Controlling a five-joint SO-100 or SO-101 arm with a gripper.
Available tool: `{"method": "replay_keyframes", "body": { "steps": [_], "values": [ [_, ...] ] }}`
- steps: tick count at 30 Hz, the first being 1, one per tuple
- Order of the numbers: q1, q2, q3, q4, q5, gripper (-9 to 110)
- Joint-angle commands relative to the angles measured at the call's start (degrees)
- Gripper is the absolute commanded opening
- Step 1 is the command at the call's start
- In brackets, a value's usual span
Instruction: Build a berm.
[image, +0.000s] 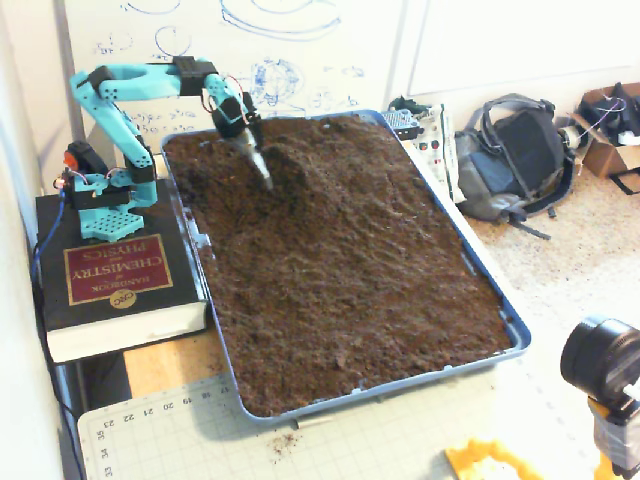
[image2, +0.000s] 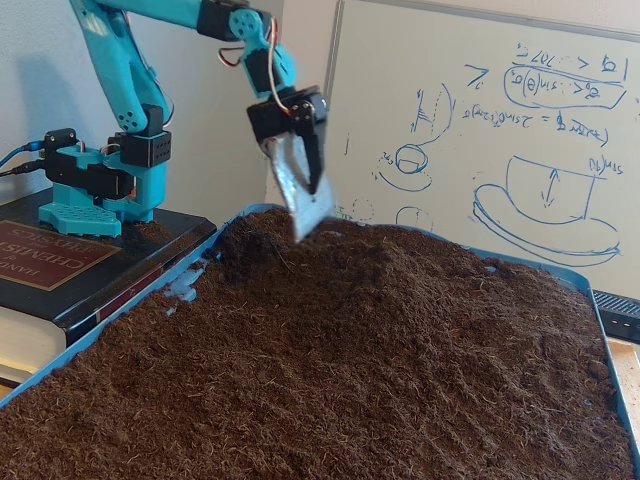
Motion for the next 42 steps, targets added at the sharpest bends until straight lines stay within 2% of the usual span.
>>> {"method": "replay_keyframes", "body": {
  "steps": [1,4,10,15,29,42],
  "values": [
    [-4.5,0.0,-0.5,2.5,0.8,0],
    [-9.4,-7.5,-1.5,2.5,2.2,0],
    [-21.1,-19.7,-4.1,2.1,11.8,0],
    [-25.8,-28.7,-8.0,1.9,17.4,0],
    [-19.5,-49.0,-29.8,1.9,17.1,1],
    [-12.7,-60.7,-54.1,2.0,17.1,0]
  ]
}}
